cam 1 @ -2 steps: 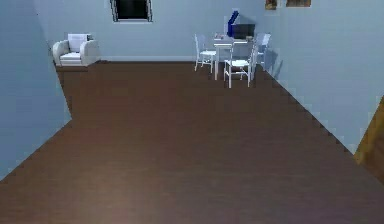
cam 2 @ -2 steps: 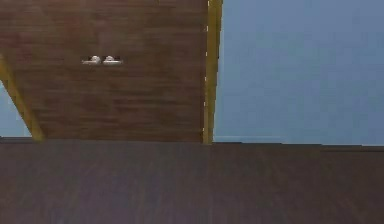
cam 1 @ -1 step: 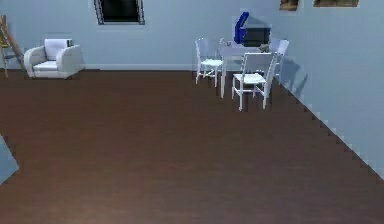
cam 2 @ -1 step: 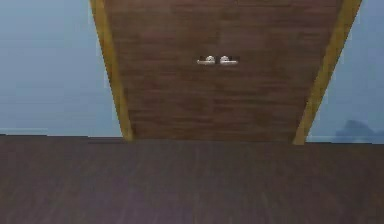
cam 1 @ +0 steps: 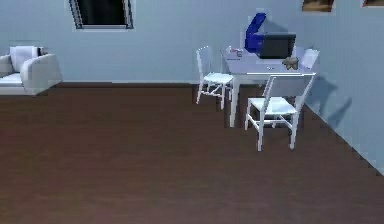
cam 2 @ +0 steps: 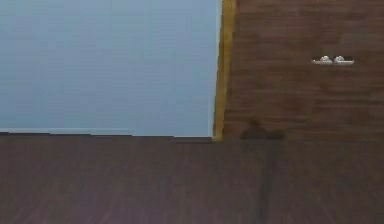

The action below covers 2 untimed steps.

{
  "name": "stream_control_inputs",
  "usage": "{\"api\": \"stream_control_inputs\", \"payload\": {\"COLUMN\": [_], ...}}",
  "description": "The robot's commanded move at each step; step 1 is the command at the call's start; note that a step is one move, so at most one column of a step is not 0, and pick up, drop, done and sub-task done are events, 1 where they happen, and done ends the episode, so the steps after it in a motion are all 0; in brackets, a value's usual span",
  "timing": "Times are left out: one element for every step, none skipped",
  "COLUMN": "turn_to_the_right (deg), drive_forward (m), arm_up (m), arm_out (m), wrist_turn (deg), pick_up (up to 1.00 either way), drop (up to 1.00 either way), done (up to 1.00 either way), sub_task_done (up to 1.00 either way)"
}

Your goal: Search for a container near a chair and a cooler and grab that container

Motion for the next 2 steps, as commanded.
{"api": "stream_control_inputs", "payload": {"turn_to_the_right": [0.0,0.0], "drive_forward": [1.0,1.0], "arm_up": [0.0,0.0], "arm_out": [0.0,0.0], "wrist_turn": [0.0,0.0], "pick_up": [0.0,0.0], "drop": [0.0,0.0], "done": [0.0,0.0], "sub_task_done": [0.0,0.0]}}
